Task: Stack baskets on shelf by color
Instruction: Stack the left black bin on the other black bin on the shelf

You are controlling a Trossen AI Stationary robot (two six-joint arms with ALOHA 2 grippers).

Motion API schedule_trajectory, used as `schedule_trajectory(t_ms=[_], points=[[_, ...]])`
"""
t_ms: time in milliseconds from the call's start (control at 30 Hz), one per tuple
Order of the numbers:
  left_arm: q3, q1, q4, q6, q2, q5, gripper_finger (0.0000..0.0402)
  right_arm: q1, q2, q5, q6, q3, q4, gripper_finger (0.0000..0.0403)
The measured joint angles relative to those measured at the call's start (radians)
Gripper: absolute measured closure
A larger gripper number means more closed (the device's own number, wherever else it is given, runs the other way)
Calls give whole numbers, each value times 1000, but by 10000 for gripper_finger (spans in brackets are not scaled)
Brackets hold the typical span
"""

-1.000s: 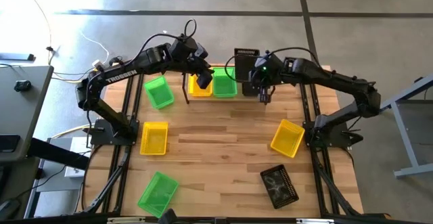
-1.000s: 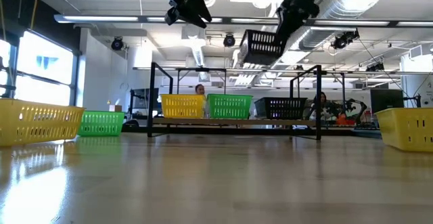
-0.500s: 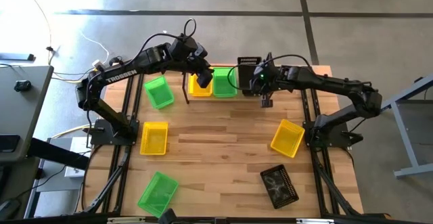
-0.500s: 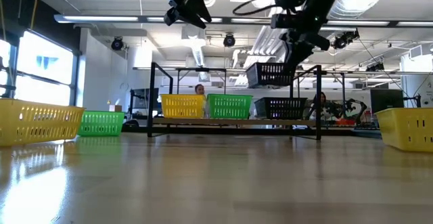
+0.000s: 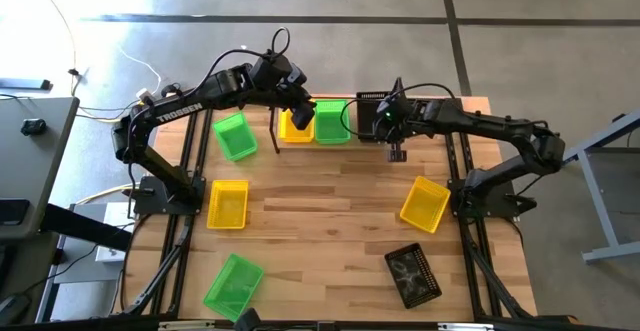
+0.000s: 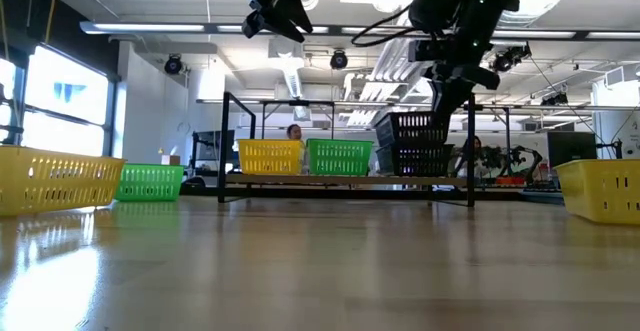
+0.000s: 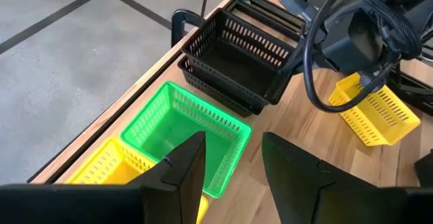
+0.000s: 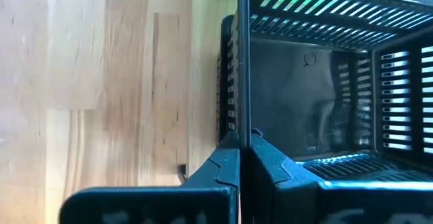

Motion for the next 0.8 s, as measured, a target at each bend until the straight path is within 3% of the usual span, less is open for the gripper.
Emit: schedule_trajectory(t_ms=[800], points=[[0, 0, 0, -36, 0, 0, 267, -21, 19, 36, -8, -2, 47, 402]])
